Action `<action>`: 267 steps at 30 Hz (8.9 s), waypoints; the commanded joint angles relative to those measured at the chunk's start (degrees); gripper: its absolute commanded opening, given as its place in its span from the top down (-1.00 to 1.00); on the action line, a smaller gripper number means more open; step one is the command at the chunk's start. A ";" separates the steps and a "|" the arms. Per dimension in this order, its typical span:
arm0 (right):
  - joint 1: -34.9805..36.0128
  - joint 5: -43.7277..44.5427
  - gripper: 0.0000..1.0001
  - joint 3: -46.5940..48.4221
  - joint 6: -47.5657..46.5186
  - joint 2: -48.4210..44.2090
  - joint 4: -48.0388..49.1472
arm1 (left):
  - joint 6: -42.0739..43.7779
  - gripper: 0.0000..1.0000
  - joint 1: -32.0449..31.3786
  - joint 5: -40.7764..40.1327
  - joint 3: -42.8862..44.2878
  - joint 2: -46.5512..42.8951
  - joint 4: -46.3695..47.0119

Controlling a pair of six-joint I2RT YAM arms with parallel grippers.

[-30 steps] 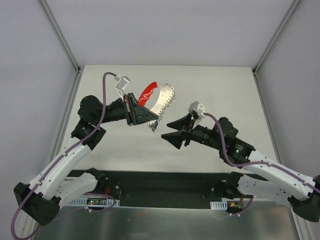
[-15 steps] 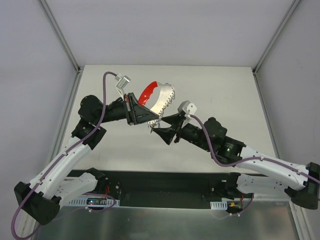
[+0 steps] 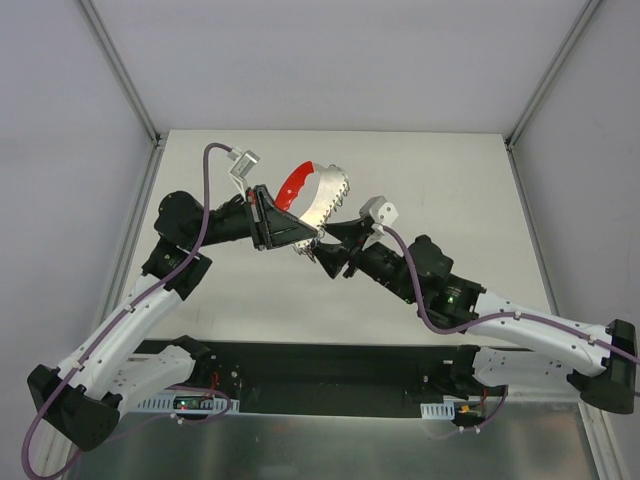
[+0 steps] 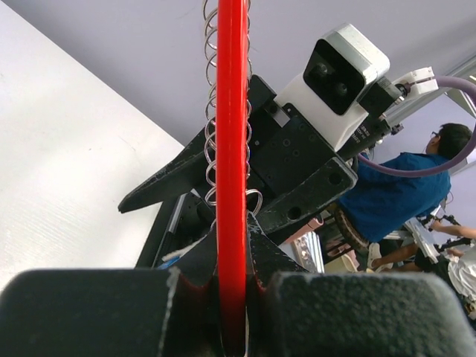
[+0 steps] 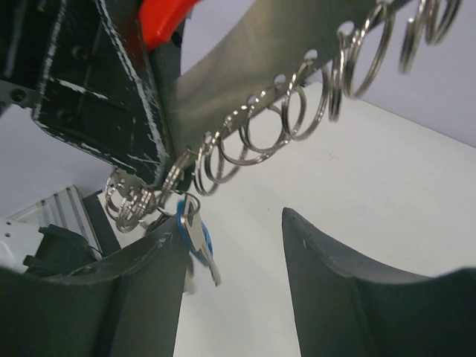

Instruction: Remove the keys from the keyring

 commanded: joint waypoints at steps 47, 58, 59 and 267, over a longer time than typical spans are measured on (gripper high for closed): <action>6.69 3.52 0.98 13.45 -2.14 -7.97 -31.11 | 14.72 1.00 -0.32 3.82 1.32 -2.04 -11.41; 6.69 1.77 0.98 18.90 -7.77 -5.42 -31.81 | 12.61 1.00 -0.32 3.90 -2.98 -4.58 -7.47; 6.78 1.59 0.99 19.25 -7.86 -5.34 -31.81 | 12.43 1.00 -0.32 3.73 -3.16 -4.76 -7.28; 5.90 -17.13 0.99 15.74 -33.88 -4.81 -21.62 | 33.08 0.27 -8.49 8.48 0.97 -8.81 -9.92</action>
